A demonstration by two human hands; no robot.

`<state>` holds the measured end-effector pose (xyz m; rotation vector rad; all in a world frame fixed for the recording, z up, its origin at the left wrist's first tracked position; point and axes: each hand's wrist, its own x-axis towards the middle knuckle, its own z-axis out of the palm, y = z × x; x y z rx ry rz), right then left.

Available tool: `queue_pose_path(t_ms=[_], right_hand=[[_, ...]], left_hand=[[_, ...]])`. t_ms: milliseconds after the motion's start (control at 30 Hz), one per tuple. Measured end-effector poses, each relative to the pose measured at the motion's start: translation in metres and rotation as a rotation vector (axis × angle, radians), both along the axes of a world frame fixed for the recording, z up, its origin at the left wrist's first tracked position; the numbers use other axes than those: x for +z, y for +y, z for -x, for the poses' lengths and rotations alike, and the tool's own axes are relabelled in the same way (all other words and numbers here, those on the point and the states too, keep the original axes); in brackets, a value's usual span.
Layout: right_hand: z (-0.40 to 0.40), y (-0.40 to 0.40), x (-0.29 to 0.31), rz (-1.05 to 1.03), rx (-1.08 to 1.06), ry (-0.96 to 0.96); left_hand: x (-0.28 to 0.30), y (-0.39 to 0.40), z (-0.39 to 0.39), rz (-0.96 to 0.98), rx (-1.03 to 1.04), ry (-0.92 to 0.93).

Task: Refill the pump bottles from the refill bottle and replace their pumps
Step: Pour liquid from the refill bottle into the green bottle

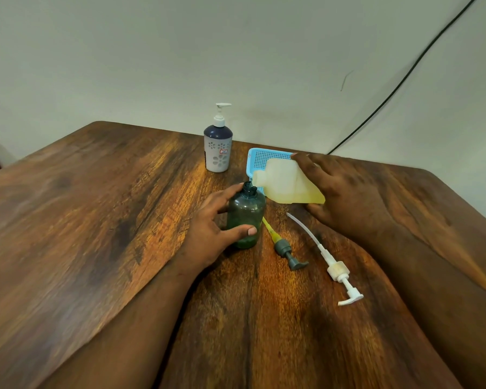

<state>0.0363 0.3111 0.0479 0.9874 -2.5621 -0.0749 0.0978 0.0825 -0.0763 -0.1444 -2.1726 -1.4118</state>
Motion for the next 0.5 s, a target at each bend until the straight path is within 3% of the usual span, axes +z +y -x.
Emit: queue_pose_path(t_ms=[500], right_hand=[[0.0003, -0.0003, 0.002, -0.025, 0.002, 0.013]], left_hand=[[0.0011, 0.0006, -0.0017, -0.019, -0.01, -0.006]])
